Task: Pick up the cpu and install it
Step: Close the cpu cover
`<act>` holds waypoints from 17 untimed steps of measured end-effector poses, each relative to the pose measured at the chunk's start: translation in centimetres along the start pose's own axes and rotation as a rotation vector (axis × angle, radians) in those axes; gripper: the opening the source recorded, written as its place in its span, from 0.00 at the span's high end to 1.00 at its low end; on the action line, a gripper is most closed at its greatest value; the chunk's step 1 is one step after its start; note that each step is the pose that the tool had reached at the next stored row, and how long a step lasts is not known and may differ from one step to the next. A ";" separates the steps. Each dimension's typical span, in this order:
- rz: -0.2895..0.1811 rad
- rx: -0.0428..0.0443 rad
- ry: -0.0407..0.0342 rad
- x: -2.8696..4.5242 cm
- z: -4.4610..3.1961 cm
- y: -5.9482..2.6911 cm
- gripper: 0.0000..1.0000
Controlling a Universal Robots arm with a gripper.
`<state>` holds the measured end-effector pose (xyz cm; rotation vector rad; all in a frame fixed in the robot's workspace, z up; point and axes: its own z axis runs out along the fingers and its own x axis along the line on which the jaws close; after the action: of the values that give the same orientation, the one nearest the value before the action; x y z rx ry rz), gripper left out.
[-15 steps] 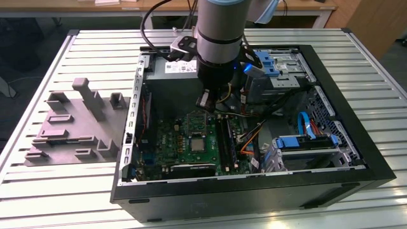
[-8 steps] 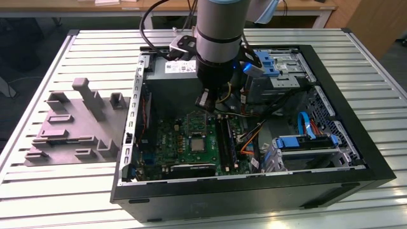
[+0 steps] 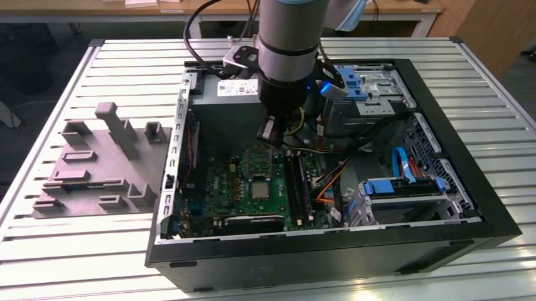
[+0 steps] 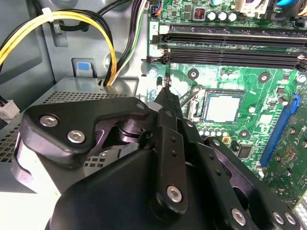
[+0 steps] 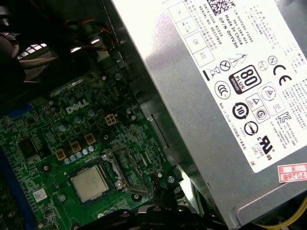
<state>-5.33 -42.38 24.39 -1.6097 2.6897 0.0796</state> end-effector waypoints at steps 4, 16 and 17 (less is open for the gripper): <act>0.000 0.0000 0.0000 0.00 -0.06 0.01 0.89; -0.001 0.0182 0.0341 0.12 -0.07 0.13 0.89; -0.001 0.0196 0.0369 0.18 -0.08 0.12 0.89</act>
<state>-5.52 -42.48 24.46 -1.6239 2.7075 0.0237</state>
